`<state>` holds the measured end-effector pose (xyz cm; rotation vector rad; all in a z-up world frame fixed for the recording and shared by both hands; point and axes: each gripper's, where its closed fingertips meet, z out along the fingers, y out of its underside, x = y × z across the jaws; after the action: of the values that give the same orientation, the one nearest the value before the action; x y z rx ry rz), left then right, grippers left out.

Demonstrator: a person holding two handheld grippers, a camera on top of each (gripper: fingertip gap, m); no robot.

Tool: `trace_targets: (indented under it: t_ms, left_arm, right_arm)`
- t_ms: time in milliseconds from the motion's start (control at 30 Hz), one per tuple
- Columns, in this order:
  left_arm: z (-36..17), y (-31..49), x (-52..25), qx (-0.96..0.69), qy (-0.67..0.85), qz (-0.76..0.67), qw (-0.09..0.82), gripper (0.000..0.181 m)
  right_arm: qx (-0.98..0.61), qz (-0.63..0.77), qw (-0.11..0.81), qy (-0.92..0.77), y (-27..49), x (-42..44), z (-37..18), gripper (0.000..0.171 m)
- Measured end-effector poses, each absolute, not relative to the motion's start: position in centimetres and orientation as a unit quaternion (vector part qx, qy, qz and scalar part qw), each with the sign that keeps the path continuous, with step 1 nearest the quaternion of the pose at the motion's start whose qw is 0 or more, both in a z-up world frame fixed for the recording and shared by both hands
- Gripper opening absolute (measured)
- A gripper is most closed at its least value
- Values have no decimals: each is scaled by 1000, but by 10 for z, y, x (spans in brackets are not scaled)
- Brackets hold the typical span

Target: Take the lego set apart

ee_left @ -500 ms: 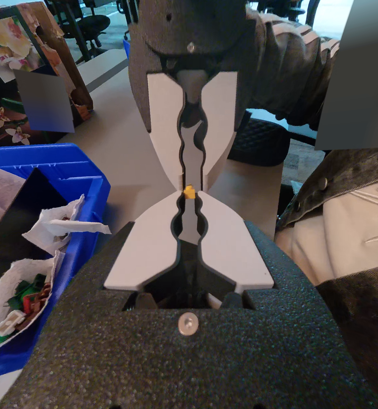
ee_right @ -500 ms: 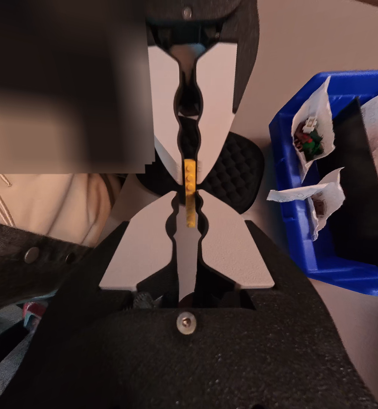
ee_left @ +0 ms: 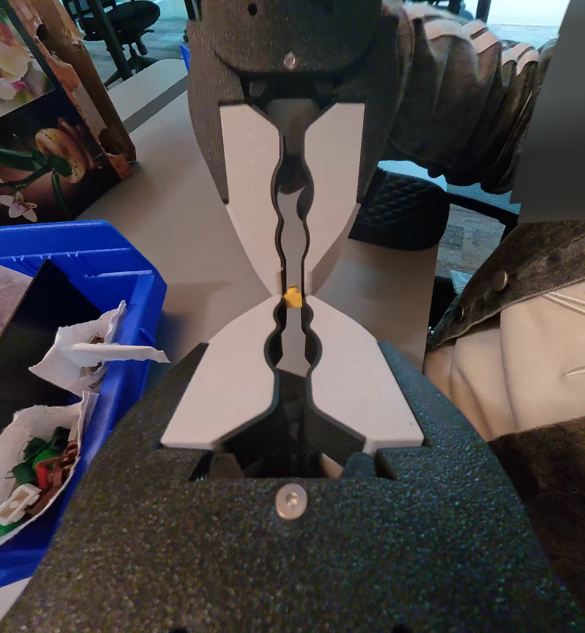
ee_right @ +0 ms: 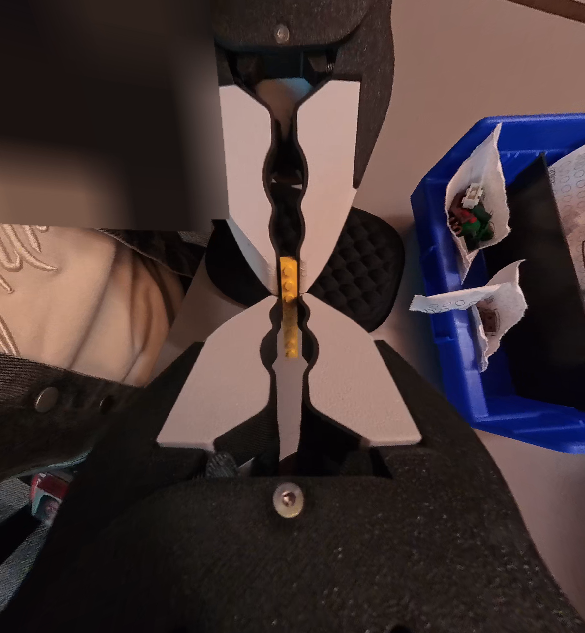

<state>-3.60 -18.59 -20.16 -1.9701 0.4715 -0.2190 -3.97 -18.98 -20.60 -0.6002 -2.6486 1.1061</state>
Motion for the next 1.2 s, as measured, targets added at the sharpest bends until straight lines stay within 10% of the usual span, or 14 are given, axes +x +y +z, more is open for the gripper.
trace_targets:
  t_ms: [800, 933, 1000, 1200]
  left_arm:
    - [-239, -202, -43, -870, 181, -95, 448, 8]
    - [-192, -202, -53, -803, 124, -165, 559, 7]
    - [-185, -200, -54, -789, 116, -189, 574, 7]
    - [-191, -195, -42, -794, 126, -202, 560, 7]
  right_arm:
    - [-229, 606, 233, -726, -143, -45, -120, 0]
    - [-240, 543, 168, -787, -144, -36, -149, 0]
    - [-232, 526, 105, -811, -166, -28, -170, 32]
    - [-222, 507, 67, -830, -184, -33, -187, 18]
